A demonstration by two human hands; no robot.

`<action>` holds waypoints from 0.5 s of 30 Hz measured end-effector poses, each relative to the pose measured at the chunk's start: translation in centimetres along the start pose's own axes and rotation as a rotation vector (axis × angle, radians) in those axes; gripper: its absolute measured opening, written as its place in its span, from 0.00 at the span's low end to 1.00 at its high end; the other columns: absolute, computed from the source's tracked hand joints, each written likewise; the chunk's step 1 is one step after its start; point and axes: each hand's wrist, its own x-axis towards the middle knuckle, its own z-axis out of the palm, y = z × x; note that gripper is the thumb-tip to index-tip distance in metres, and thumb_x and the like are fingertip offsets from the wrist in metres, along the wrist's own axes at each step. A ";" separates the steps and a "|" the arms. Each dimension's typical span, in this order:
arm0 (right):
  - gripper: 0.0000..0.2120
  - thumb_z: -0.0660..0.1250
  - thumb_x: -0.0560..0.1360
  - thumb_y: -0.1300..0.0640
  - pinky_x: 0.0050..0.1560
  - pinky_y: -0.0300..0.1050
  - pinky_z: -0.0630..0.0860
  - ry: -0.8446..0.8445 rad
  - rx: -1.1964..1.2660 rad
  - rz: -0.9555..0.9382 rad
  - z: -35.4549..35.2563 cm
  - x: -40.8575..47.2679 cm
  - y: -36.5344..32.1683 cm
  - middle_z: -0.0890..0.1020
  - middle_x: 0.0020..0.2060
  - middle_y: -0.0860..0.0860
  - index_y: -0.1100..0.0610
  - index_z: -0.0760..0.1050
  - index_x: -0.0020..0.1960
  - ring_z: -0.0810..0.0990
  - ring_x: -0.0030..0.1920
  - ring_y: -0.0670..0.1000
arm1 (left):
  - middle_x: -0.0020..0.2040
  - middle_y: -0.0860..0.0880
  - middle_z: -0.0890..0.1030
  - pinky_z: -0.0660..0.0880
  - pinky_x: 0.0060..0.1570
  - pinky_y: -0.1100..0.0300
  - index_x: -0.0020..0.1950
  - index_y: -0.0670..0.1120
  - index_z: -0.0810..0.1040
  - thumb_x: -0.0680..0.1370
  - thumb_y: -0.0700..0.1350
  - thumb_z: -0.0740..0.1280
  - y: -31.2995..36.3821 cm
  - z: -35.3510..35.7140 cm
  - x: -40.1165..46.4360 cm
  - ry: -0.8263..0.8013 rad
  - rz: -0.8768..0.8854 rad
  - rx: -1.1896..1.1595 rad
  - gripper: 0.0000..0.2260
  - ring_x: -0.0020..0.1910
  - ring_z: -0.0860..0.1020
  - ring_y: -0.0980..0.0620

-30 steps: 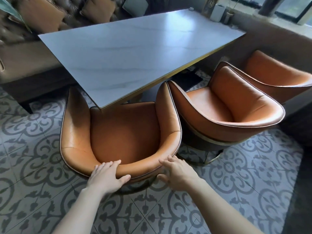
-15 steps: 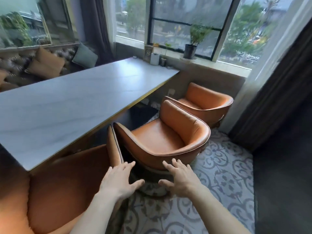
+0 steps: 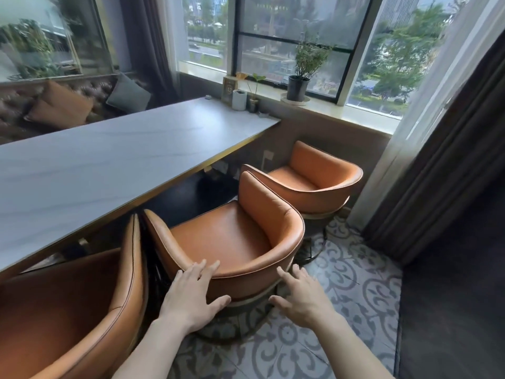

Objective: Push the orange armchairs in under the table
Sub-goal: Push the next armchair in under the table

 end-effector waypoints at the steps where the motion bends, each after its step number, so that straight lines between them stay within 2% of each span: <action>1: 0.38 0.62 0.76 0.34 0.76 0.58 0.56 -0.008 0.001 -0.002 0.1 1.0 0.9 0.55 0.80 0.56 0.43 0.52 0.80 0.52 0.79 0.57 | 0.80 0.52 0.53 0.47 0.77 0.49 0.79 0.60 0.49 0.74 0.70 0.60 0.4 0.6 0.9 0.016 -0.006 0.001 0.38 0.78 0.50 0.51; 5: 0.38 0.63 0.77 0.35 0.78 0.57 0.53 -0.049 0.000 -0.034 0.2 6.2 4.1 0.52 0.81 0.57 0.42 0.51 0.80 0.48 0.80 0.56 | 0.81 0.52 0.52 0.48 0.77 0.50 0.79 0.61 0.47 0.74 0.70 0.61 1.4 3.0 5.8 0.043 -0.051 -0.032 0.39 0.78 0.48 0.51; 8: 0.37 0.63 0.76 0.34 0.77 0.57 0.54 -0.066 -0.011 -0.059 0.0 10.8 6.4 0.52 0.81 0.56 0.42 0.52 0.80 0.49 0.80 0.57 | 0.81 0.52 0.51 0.48 0.77 0.50 0.79 0.62 0.46 0.74 0.70 0.62 2.0 5.2 10.2 0.043 -0.107 -0.082 0.39 0.79 0.48 0.51; 12: 0.39 0.63 0.74 0.32 0.75 0.56 0.58 -0.119 -0.077 -0.122 -1.0 15.9 9.4 0.56 0.80 0.51 0.43 0.54 0.79 0.53 0.79 0.55 | 0.81 0.52 0.49 0.45 0.77 0.51 0.79 0.62 0.44 0.73 0.71 0.61 3.3 8.4 14.7 -0.035 -0.170 -0.113 0.40 0.79 0.46 0.52; 15: 0.37 0.64 0.75 0.34 0.76 0.56 0.57 -0.137 -0.088 -0.162 -2.3 19.4 11.0 0.56 0.80 0.51 0.42 0.55 0.79 0.52 0.79 0.56 | 0.81 0.53 0.48 0.43 0.76 0.52 0.78 0.62 0.43 0.72 0.72 0.61 4.4 10.0 17.1 -0.078 -0.224 -0.123 0.42 0.78 0.46 0.52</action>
